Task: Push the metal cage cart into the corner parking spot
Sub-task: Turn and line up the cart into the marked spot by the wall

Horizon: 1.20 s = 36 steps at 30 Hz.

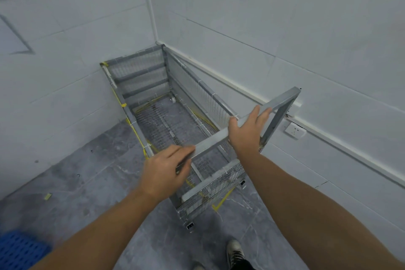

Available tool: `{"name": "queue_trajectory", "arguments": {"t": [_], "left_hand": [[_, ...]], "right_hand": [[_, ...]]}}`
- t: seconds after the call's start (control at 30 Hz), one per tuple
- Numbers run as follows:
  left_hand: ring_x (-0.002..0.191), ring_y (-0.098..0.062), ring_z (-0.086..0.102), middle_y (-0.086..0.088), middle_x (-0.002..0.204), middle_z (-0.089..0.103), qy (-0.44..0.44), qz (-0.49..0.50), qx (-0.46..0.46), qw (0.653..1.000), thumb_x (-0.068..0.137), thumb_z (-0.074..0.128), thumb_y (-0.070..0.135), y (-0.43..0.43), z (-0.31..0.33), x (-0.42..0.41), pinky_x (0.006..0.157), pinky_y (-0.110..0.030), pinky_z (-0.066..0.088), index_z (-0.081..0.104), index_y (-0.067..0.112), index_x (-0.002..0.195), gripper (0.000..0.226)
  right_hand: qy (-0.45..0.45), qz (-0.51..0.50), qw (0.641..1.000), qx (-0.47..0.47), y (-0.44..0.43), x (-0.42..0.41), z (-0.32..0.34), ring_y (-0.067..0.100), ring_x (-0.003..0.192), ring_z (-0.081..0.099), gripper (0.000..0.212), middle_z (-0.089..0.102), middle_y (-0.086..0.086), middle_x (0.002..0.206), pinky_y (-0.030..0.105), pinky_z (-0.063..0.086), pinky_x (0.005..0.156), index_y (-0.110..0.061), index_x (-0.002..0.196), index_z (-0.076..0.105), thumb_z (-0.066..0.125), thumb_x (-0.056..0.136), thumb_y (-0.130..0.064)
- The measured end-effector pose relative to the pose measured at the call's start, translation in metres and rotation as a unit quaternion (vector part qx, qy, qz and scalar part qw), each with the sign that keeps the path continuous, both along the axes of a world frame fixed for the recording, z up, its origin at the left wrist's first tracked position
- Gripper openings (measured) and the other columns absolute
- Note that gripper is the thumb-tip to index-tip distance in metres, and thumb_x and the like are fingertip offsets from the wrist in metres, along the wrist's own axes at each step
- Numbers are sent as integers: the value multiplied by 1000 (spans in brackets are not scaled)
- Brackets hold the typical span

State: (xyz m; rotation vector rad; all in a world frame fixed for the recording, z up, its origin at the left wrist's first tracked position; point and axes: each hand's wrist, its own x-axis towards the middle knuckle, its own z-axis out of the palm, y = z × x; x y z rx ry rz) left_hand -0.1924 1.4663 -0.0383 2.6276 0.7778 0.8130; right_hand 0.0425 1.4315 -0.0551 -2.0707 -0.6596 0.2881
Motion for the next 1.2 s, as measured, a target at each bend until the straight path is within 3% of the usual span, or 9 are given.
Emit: {"name": "queue_trajectory", "arguments": {"t": [0.1,0.17,0.4,0.67,0.8,0.9,0.97,1.1,1.2], "left_hand": [[74,-9,63,8,97,68,-1,-4,8,1000,94,51,32,2,-2,0,56,-26,54,66,23,117,30],[75,-10,63,7,98,68,-6,-6,14,1000,94,52,31,3,-5,1,57,-27,54,67,22,117,29],[77,-10,64,6,97,69,-23,1,13,1000,93,55,28,3,-8,4,59,-29,55,69,21,116,27],[65,-9,58,9,88,65,4,20,-19,1000,90,55,28,-3,-3,25,51,-25,49,66,24,115,28],[70,-10,60,10,93,64,27,14,-16,999,91,54,34,-1,-3,21,53,-26,50,63,26,119,30],[77,-9,62,9,98,66,29,2,-30,999,93,51,36,-1,-3,20,59,-30,54,62,23,122,34],[80,-6,61,9,103,67,24,4,-51,998,93,52,38,-1,-1,21,65,-27,54,63,23,123,36],[83,9,54,13,106,68,-1,43,-124,991,87,58,43,-2,0,25,73,-3,37,65,25,123,41],[83,10,56,14,99,67,-15,41,-176,983,83,64,41,0,2,30,70,-3,36,67,25,121,41]], "right_hand": [[32,-20,999,37,6,2,1,29,153,12,87,-27,6,164,43,40,111,-9,159,-1,56,97,-33],[52,-30,997,51,9,4,1,32,149,24,86,-27,6,164,40,45,105,-9,159,-2,56,98,-30],[61,-34,995,75,15,10,-8,27,153,16,86,-29,0,164,45,40,111,-14,159,-4,54,99,-32],[49,-43,996,65,13,30,-4,25,154,13,80,-23,3,166,37,29,117,-11,159,-2,50,102,-35],[95,-77,988,97,14,31,-10,22,153,16,82,-14,0,168,25,21,107,-14,159,-4,50,103,-38],[153,-102,974,132,16,35,-16,28,151,25,94,9,3,169,44,27,119,-31,157,-10,53,92,-56],[178,-94,971,130,16,40,-20,32,147,31,94,26,4,164,56,36,114,-47,147,-14,49,81,-70],[197,-77,967,140,20,46,-23,33,149,28,94,21,-1,165,56,34,115,-50,142,-17,49,79,-71],[198,-73,967,143,22,49,-22,33,149,26,95,13,-4,167,56,32,116,-48,143,-18,48,79,-70]]}}
